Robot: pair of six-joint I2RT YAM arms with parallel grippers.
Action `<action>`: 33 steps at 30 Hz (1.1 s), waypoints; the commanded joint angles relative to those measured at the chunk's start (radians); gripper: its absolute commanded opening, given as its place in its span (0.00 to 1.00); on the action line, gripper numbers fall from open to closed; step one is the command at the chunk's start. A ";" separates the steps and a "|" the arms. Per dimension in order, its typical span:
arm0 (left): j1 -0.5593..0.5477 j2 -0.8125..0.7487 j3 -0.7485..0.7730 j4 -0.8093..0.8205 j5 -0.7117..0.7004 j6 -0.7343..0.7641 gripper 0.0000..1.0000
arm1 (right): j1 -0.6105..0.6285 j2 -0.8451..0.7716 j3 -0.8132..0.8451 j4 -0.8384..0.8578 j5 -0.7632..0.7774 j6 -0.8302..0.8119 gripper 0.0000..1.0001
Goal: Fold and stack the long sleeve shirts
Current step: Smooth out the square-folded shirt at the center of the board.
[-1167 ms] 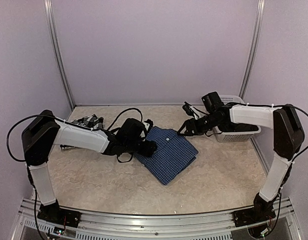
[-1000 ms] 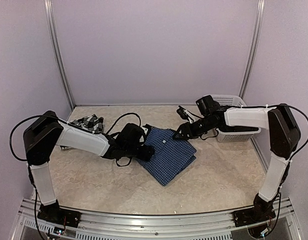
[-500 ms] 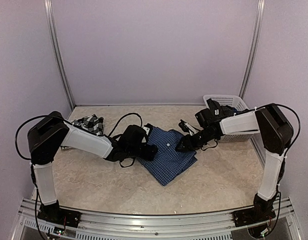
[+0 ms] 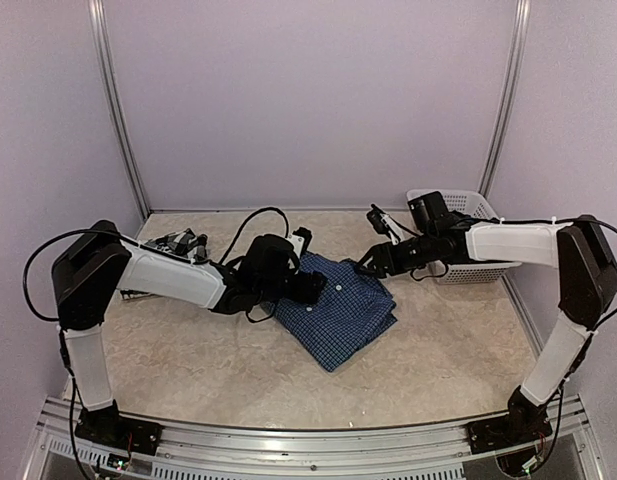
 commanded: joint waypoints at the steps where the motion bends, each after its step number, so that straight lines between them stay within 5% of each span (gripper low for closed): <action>1: -0.007 -0.092 -0.048 0.019 -0.058 0.008 0.83 | 0.029 0.040 0.029 0.066 -0.106 0.020 0.58; 11: -0.008 -0.201 -0.194 -0.020 -0.120 -0.026 0.86 | 0.063 0.271 0.203 0.036 -0.140 0.003 0.56; 20: -0.007 -0.122 -0.186 -0.047 -0.168 0.021 0.86 | -0.018 0.385 0.236 -0.032 -0.031 0.024 0.55; 33: -0.007 0.014 -0.157 -0.054 -0.157 0.007 0.85 | -0.021 0.270 0.176 -0.056 -0.014 -0.047 0.58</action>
